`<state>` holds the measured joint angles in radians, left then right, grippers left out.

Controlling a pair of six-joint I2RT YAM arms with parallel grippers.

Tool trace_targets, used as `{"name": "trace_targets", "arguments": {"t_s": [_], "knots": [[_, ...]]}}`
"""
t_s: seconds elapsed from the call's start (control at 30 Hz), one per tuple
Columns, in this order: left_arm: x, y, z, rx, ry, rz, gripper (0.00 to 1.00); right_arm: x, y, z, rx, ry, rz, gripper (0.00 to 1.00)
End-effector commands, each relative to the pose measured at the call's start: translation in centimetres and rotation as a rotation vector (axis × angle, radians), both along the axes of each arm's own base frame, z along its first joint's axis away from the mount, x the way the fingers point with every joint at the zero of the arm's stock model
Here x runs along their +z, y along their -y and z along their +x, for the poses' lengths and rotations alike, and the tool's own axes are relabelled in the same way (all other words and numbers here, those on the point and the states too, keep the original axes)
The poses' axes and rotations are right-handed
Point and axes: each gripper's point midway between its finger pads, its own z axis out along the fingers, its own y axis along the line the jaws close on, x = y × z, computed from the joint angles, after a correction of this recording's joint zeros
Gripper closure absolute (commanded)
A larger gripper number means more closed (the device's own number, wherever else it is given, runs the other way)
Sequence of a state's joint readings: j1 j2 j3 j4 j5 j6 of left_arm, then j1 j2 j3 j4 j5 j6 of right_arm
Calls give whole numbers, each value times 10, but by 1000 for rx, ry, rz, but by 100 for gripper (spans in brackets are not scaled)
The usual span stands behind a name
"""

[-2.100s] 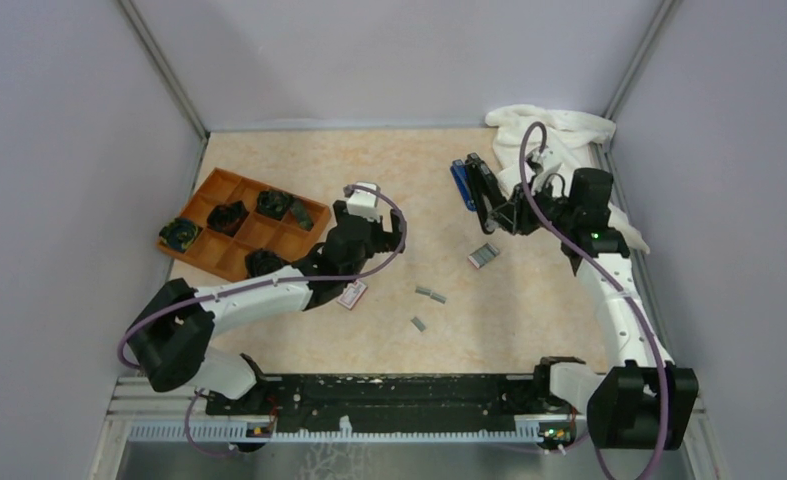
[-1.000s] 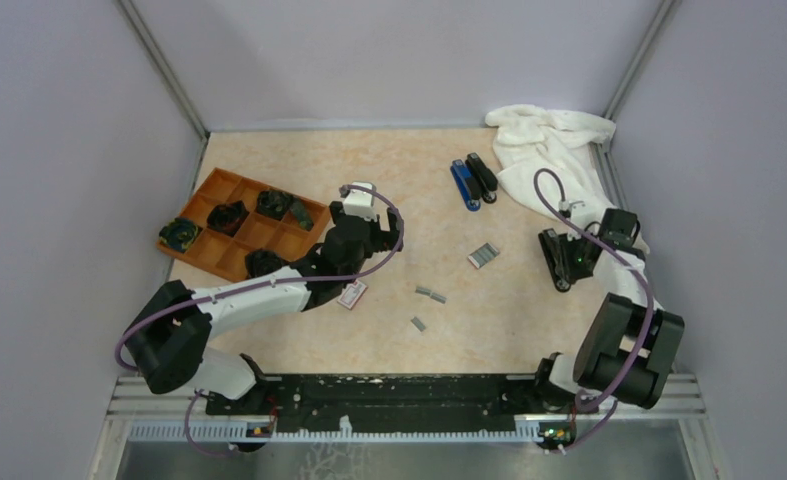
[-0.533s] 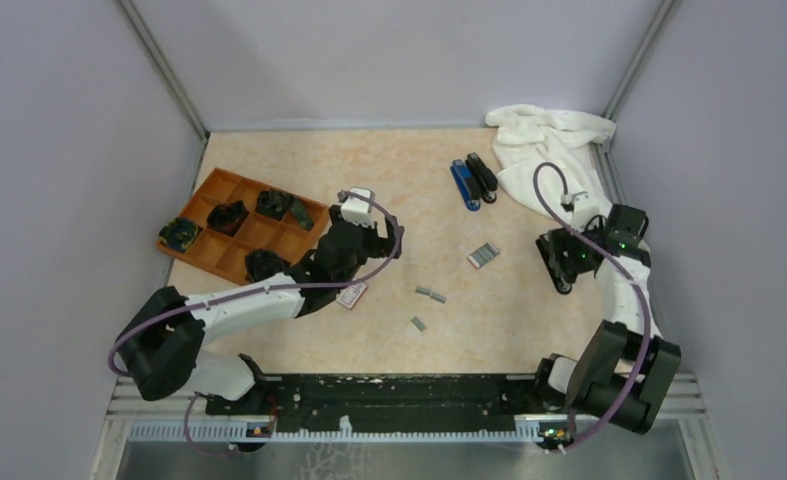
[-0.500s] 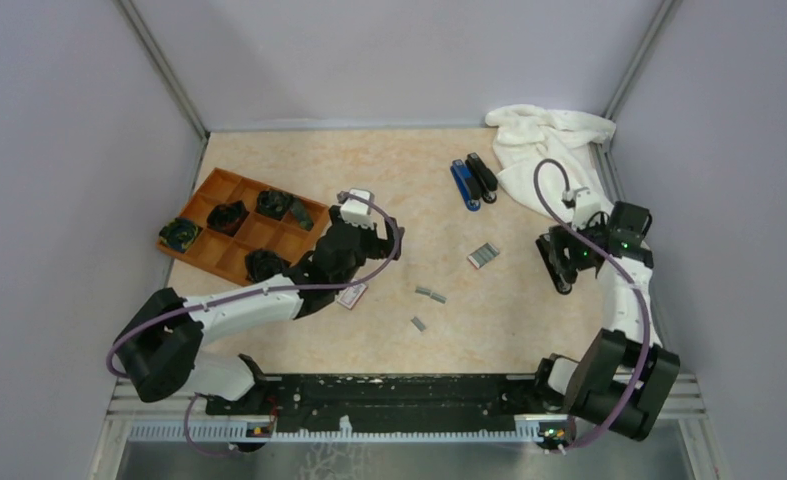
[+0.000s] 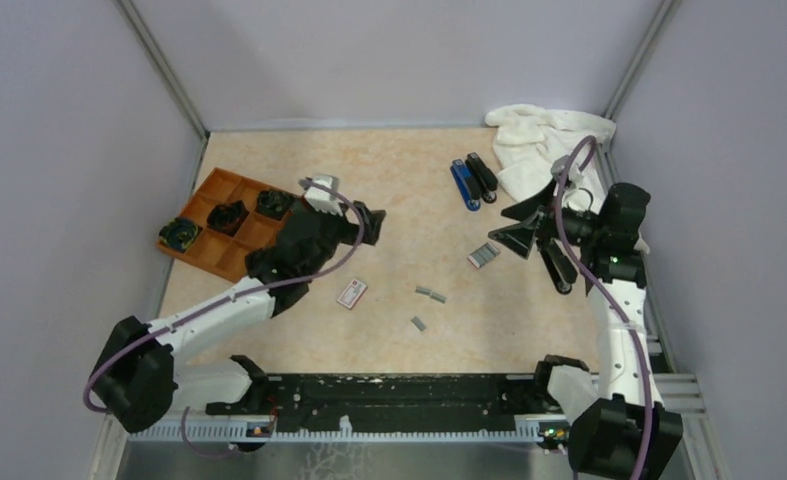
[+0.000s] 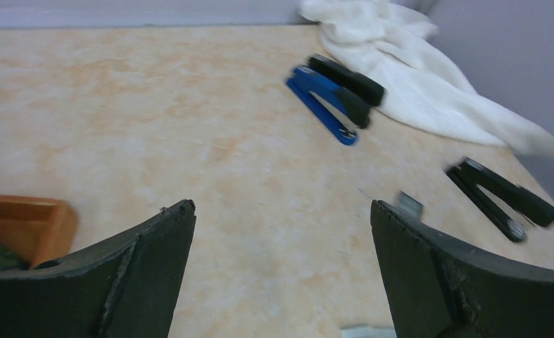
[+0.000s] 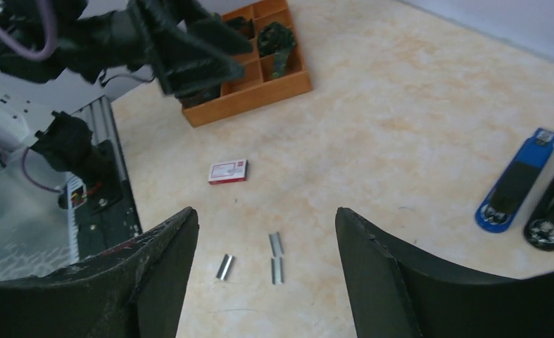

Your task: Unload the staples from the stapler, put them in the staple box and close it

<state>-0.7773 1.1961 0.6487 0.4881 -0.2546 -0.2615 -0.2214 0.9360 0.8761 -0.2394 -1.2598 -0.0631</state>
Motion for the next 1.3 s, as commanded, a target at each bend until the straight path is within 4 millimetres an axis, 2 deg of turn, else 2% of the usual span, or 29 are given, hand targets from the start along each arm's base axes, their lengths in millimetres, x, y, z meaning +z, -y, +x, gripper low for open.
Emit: {"name": "trace_targets", "arguments": {"t_s": [0.0,0.17,0.27,0.3,0.43,0.47,0.5,0.57,0.67,0.83,1.0,1.17,1.27], "knots": [[-14,-57,39,163,-167,-93,1,-5,-13,-10,115,-26,96,29],[-23,-118,78,467,-219,-226,1,-23,-9,-7,71,-19,45,29],[-36,-138,104,638,-314,-221,1,-24,-6,-4,40,-10,27,29],[-45,-141,111,695,-374,-203,1,-25,-5,-3,29,-5,18,29],[-77,-141,136,849,-608,-59,1,-24,-4,-4,14,14,1,29],[-100,-141,139,880,-680,14,3,-23,-4,-4,11,19,-1,29],[-107,-141,143,904,-717,58,4,-23,-4,-5,8,24,-4,29],[-123,-145,146,949,-775,127,5,-22,-3,-5,-3,34,-10,29],[-142,-149,148,970,-827,155,11,-21,-3,-6,-13,48,-19,29],[-154,-153,154,962,-833,121,20,-22,-2,-5,-18,49,-24,29],[-160,-160,161,964,-840,138,21,-22,-1,-4,-22,47,-27,29],[-170,-160,167,931,-866,144,29,-23,-1,-4,-24,46,-27,29],[-166,-157,170,911,-860,151,36,-23,-1,-4,-26,44,-28,29]]}}
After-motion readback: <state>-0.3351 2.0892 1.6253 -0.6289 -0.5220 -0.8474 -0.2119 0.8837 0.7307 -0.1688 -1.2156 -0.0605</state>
